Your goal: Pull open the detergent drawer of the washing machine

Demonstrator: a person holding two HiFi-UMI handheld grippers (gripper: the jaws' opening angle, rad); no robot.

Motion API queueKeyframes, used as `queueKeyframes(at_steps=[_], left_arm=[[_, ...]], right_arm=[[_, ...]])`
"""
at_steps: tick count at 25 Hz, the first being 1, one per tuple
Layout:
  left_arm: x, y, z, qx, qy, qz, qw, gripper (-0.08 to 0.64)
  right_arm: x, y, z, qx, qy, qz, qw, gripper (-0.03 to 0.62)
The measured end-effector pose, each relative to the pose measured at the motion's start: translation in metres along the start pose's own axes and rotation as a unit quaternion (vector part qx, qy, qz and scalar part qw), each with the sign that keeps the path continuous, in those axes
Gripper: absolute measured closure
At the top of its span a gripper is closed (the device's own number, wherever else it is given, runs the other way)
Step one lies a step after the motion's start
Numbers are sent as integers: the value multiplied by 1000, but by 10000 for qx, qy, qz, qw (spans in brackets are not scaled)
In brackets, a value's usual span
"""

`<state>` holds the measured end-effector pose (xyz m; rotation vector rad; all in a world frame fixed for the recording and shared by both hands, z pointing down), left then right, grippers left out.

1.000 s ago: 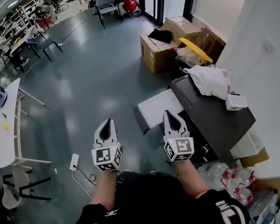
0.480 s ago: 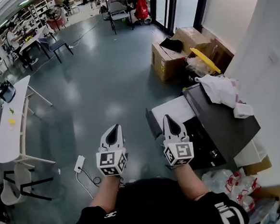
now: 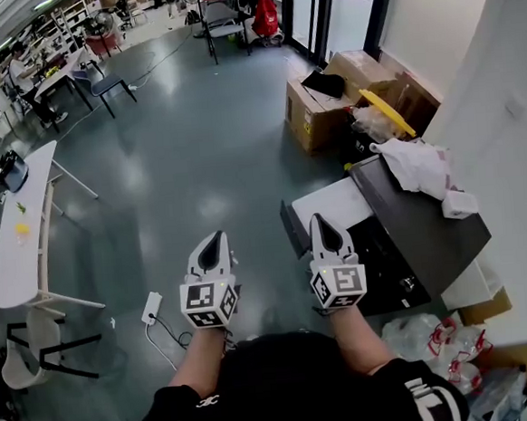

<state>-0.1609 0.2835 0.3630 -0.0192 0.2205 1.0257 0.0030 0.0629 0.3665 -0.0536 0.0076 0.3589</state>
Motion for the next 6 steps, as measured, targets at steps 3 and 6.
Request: queueKeyframes(at_steps=[3, 6], left_arm=[[2, 8, -1, -17, -10, 5, 10000, 558], [3, 16, -1, -91, -20, -16, 10000, 558]], right_arm=[[-4, 9, 2, 24, 22, 14, 10000, 589], [-10, 16, 4, 52, 71, 30, 10000, 589]])
Point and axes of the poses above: the fingertips, and each gripper's own axes: x backward along the fingers, y to its left, z out of its underside, the point moved 10 cm from there along x, backward along the fingers, and after that the axes turned 6 degrees about y, right-handed, at the moved point
